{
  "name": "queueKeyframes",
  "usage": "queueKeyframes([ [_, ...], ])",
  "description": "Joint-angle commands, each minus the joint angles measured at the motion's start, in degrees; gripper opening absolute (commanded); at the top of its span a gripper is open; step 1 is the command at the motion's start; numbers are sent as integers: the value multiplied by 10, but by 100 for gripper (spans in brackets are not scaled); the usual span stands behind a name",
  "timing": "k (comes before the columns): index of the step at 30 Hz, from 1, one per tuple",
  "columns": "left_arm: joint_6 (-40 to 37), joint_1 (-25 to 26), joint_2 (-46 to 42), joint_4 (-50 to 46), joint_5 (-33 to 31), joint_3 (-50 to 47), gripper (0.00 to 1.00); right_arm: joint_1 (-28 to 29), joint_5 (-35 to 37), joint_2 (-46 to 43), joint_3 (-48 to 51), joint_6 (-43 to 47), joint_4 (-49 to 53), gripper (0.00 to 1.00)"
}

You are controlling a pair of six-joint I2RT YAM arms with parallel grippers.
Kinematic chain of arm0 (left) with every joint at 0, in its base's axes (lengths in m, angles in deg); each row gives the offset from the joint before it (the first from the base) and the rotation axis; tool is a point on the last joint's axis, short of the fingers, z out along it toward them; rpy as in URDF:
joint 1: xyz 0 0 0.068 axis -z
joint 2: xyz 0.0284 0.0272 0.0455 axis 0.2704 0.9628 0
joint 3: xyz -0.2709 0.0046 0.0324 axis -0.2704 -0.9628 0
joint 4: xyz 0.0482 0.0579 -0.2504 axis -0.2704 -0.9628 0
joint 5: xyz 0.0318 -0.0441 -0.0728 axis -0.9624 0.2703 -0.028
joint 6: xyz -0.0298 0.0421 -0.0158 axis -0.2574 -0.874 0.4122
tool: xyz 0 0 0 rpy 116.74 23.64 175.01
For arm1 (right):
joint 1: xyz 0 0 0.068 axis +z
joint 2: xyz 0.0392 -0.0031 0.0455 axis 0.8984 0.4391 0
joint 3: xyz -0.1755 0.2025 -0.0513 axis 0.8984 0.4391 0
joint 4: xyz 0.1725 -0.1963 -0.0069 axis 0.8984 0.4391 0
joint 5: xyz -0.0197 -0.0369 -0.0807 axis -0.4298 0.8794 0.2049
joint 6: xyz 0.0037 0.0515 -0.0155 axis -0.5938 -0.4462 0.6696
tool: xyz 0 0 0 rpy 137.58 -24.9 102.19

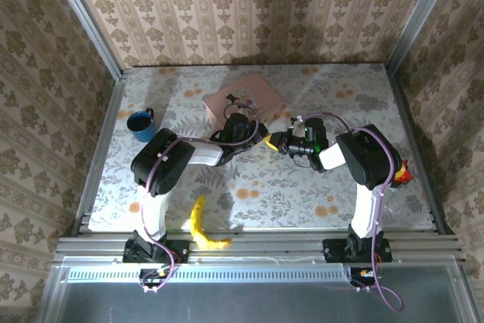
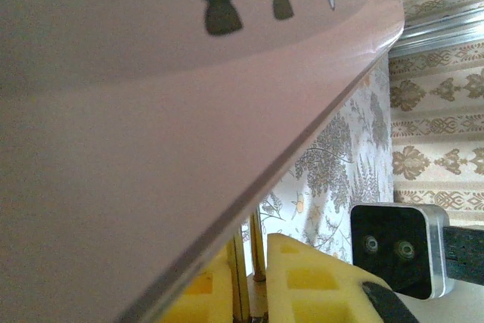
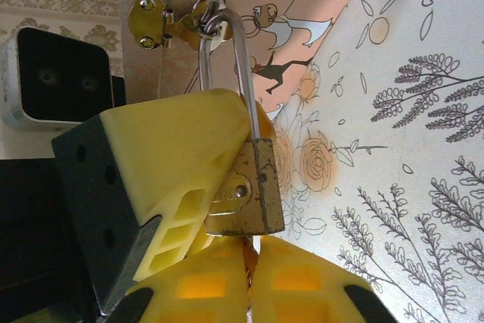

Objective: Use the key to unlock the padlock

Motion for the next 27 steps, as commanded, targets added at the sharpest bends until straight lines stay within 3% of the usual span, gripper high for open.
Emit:
queueKeyframes([
  [1,6,0,-9,14,4,-13,0,7,5,-52,-16,61,47,20],
  [5,11,0,-13,21,6,-18,0,9,61,-123,-14,154,195,37],
  [8,16,1,-14,23,10,-19,0,21,146,-183,-23,233,345,39],
  [13,33,1,-16,30,16,-26,0,69,301,-247,-52,335,511,40],
  [19,42,1,-24,23,20,-29,0,127,422,-249,-88,404,588,36],
  [27,46,0,-27,14,23,-28,0,155,474,-214,-132,452,610,35],
])
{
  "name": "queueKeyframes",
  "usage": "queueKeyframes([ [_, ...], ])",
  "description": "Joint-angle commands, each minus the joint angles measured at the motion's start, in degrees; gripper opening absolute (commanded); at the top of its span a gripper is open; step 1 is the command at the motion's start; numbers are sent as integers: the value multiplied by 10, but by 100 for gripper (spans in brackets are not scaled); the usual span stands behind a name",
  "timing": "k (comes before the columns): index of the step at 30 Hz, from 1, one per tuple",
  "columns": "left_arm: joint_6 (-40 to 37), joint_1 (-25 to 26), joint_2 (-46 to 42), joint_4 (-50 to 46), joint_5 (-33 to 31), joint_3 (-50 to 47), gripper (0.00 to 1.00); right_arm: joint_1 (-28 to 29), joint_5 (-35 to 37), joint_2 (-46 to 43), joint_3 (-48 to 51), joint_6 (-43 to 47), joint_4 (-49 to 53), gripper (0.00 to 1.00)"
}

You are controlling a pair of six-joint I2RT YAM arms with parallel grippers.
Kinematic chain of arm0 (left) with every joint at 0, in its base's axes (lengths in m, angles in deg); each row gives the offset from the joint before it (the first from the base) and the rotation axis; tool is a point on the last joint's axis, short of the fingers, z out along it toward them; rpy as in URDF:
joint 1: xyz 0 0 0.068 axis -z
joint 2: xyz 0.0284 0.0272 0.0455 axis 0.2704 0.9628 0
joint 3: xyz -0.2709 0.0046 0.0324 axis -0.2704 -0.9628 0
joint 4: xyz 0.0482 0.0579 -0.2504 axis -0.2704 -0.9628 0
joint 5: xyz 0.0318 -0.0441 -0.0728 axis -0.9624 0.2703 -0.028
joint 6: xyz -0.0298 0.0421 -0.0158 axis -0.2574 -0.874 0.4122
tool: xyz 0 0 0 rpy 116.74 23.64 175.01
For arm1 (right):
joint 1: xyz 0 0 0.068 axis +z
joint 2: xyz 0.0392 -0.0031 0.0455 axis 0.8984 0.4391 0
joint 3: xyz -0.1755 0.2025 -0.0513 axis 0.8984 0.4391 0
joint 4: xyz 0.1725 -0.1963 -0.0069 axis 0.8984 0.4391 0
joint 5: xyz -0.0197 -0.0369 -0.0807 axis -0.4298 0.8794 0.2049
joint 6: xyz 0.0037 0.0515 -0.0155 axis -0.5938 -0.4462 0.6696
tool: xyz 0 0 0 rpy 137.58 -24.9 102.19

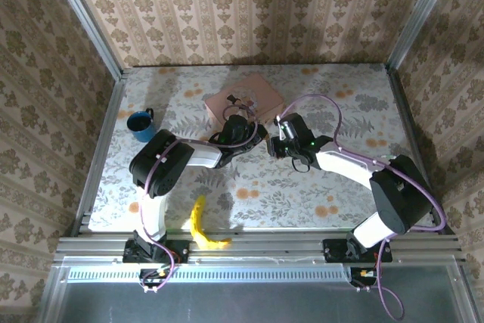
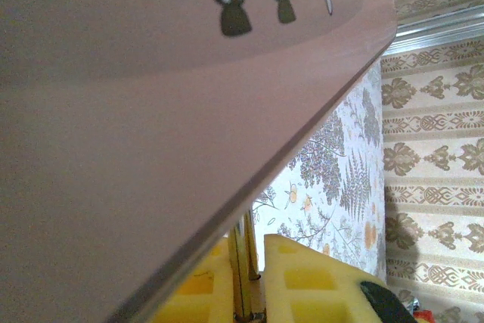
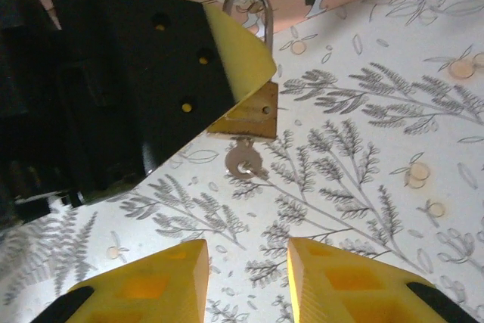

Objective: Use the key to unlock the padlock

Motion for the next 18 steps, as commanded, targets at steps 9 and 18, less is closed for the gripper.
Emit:
queueKeyframes([
  [9,37,0,-18,-6,22,-9,0,18,45,64,-61,68,37,35],
  [18,38,-1,-20,-11,27,-10,0,31,52,95,-84,88,37,35],
])
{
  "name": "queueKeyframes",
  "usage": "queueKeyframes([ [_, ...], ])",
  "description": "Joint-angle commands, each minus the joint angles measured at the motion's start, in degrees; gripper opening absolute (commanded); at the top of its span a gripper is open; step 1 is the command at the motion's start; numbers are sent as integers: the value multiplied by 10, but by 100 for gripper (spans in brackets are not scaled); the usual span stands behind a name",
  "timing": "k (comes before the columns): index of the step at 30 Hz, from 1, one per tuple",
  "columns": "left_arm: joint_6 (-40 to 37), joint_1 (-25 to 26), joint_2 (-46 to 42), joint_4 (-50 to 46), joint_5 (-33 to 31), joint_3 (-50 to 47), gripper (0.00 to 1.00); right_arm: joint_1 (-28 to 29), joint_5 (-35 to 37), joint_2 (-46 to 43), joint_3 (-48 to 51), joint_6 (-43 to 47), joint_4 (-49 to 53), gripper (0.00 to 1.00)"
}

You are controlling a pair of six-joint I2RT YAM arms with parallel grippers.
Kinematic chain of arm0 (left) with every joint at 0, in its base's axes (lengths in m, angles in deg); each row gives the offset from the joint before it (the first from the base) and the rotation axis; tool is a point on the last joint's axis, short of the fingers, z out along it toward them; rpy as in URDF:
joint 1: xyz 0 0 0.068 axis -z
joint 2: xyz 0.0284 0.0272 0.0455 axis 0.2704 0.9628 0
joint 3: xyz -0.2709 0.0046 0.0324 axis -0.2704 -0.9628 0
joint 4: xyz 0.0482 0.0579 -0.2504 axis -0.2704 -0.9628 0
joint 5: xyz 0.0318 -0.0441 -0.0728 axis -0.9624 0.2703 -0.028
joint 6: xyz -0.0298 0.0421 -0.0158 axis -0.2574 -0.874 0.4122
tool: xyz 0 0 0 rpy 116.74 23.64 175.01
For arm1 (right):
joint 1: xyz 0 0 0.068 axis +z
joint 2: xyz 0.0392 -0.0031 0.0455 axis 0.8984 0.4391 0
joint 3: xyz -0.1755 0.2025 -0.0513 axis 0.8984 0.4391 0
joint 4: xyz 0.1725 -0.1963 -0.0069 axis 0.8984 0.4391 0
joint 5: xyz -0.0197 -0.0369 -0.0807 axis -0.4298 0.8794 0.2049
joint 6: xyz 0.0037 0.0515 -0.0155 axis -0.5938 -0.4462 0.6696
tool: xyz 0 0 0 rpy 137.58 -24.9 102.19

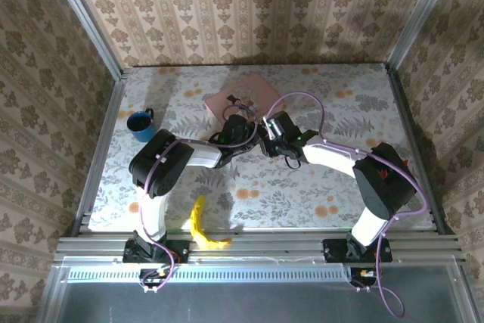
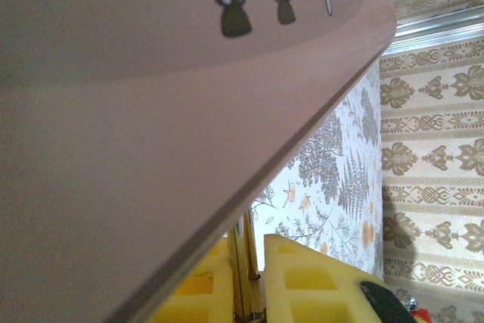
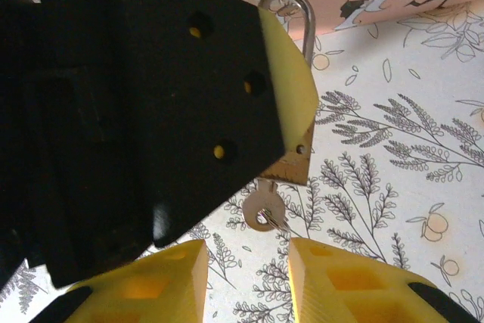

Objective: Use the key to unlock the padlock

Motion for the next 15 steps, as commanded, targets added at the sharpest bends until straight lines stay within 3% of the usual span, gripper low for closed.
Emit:
queueKeyframes([
  [1,34,-2,-20,-11,23,-10,0,5,22,17,-19,18,15,35],
  [15,33,1,-20,-20,31,-7,0,13,59,47,-41,54,-6,35],
])
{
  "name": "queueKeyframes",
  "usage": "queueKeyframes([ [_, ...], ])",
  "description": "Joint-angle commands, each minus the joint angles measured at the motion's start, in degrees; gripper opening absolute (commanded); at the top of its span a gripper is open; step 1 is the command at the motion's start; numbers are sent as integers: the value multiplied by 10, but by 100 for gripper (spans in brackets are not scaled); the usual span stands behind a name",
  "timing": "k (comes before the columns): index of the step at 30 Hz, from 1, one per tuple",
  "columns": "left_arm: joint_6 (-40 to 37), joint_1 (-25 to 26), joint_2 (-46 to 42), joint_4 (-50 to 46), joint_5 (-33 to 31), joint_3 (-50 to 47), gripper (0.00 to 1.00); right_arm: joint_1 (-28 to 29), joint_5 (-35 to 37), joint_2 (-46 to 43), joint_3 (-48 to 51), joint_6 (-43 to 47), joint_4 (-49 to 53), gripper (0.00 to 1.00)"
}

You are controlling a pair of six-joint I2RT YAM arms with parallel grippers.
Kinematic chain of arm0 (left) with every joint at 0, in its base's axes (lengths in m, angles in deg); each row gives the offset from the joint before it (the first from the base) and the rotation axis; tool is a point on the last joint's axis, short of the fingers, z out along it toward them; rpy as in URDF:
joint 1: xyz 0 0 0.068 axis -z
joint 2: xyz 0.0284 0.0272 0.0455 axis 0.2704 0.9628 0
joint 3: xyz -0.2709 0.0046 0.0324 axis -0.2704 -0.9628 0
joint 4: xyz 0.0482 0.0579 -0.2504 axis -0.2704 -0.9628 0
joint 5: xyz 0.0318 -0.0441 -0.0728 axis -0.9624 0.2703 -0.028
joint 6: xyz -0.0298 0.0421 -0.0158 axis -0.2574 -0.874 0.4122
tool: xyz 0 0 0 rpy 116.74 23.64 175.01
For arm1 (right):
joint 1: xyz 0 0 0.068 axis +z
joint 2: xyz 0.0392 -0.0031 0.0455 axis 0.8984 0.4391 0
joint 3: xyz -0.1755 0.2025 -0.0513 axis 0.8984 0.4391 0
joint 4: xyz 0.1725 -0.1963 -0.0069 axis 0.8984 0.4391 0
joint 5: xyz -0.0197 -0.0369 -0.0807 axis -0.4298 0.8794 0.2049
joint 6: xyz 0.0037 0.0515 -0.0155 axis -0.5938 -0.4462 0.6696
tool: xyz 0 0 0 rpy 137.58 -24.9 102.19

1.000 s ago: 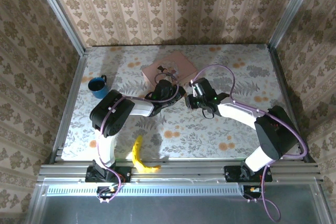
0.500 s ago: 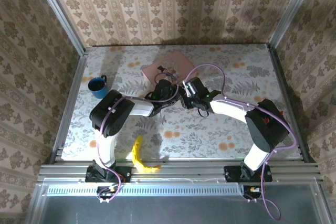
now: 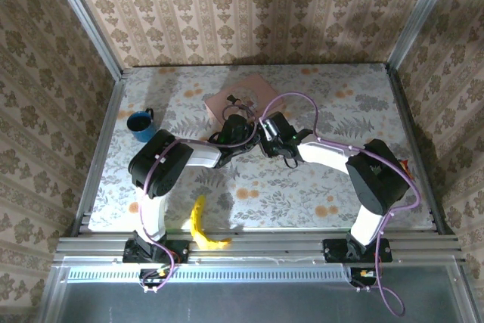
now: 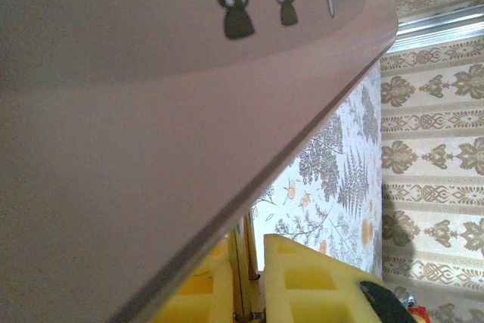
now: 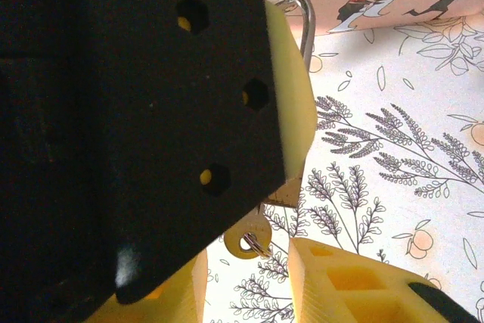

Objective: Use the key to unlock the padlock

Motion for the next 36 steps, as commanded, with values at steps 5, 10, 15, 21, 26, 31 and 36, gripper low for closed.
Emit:
queueKeyframes([
  [5,30,3,-16,-15,30,-4,0,6,40,24,-22,16,-35,33],
  [10,31,3,-17,-20,36,-3,0,6,55,18,-7,17,-74,33],
  [15,32,5,-20,-26,40,-5,0,6,62,7,12,21,-116,31],
  [21,33,9,-21,-30,51,-2,0,6,79,6,20,32,-149,21],
  [26,34,8,-27,-32,52,-11,0,4,90,9,15,45,-151,12],
  [31,31,5,-39,-33,54,-22,0,-6,71,10,4,45,-133,0],
  [36,29,3,-45,-31,55,-30,0,-40,-26,10,-7,10,-106,0],
])
